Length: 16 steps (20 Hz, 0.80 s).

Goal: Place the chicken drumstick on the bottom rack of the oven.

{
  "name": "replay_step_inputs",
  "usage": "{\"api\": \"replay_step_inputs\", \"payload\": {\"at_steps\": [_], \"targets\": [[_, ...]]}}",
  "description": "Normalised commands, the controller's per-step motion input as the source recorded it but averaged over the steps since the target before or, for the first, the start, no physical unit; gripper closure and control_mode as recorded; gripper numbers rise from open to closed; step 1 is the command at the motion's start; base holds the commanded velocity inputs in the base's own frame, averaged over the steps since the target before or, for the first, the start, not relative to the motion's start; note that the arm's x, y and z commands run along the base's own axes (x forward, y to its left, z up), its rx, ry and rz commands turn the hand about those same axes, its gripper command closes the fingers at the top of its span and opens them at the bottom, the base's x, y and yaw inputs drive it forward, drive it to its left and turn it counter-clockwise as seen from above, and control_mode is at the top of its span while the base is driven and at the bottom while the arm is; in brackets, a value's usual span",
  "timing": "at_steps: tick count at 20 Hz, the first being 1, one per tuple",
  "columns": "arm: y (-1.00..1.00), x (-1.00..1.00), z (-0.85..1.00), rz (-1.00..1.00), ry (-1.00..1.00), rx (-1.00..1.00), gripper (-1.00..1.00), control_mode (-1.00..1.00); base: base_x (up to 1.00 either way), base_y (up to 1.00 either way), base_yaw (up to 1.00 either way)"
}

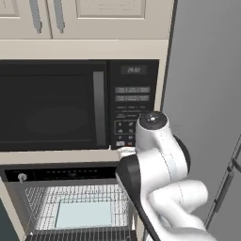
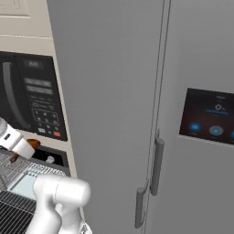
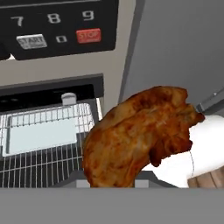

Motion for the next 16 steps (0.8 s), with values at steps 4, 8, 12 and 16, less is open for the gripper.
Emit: {"api": "replay_step_inputs", "payload": {"at_steps": [4,8,12,16], "targets": [[1.0,0.0,-1.0,-0.15,-0.08,0.0,1.0,-1.0,0.0,0.0,0.0],[1.0,-0.01,-1.0,-0.1,-0.1,0.0,1.0,-1.0,0.0,0.0,0.0],[1.0,0.29,-1.0,-0.02,-0.04,-0.03,1.0,-1.0,0.0,0.0,0.0],[1.0,0.56,-1.0,0.0,0.0,-0.02,1.0,-1.0,0.0,0.0,0.0]]}}
